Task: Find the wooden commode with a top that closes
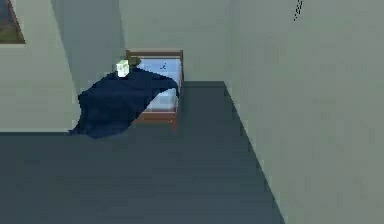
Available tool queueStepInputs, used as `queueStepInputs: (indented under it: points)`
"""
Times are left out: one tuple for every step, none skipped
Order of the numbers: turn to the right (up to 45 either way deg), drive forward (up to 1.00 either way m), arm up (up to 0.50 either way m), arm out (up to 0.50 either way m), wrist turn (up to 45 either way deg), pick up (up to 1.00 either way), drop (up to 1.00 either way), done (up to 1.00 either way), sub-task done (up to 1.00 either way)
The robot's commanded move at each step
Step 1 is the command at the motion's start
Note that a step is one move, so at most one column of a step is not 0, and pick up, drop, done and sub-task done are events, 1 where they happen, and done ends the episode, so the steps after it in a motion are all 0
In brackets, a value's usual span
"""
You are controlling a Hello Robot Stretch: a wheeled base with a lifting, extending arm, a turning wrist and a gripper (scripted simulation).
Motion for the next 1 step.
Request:
queueStepInputs:
  points:
    - [45.0, 0.00, 0.00, 0.00, 0.0, 0.00, 0.00, 0.00, 0.00]
